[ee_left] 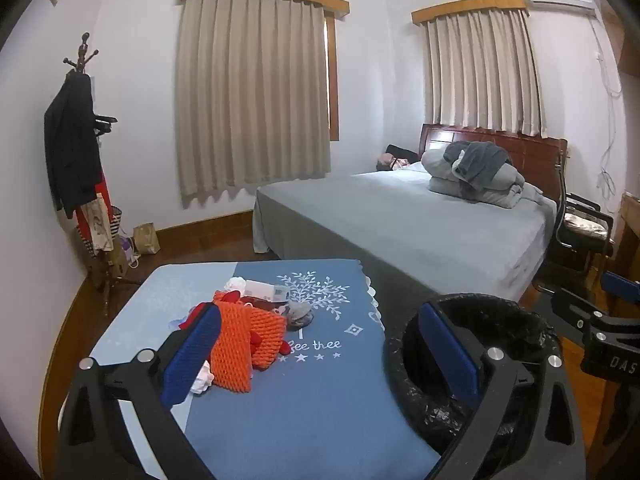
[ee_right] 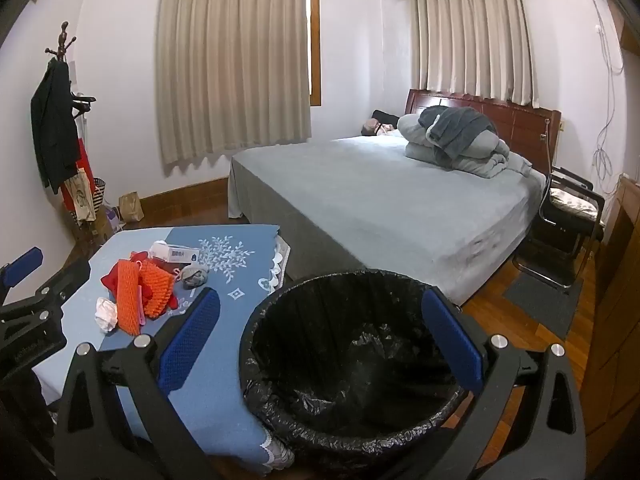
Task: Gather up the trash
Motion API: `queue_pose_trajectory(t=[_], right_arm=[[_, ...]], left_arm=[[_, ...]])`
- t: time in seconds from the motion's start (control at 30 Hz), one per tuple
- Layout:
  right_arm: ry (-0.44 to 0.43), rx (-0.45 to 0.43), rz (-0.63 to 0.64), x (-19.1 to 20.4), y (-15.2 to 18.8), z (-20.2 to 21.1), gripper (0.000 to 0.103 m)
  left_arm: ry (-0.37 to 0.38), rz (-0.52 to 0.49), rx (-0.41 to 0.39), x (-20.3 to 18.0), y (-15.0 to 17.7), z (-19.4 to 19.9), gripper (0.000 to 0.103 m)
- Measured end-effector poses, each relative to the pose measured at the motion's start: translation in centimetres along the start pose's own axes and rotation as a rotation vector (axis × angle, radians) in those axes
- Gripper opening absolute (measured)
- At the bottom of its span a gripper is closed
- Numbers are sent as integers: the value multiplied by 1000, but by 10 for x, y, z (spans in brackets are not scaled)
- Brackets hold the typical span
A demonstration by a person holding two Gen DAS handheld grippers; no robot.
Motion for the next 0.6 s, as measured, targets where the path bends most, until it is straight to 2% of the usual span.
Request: queue_pose_trajectory(t=[0.6], right_arm=[[-1,6,-4,1,4,-3,98]], left_arm=[[-2,0,1,4,4,-1,97]])
Point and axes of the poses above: each gripper's, at about its wrist camera, not at the fingertips, and z roughly against the way its jaws point, x to its left, y to its underside, the point moved 5 cm from there along -z, roughly the way its jaws point, and after that the axes turned 13 degrees about y, right-handed, at the moved point
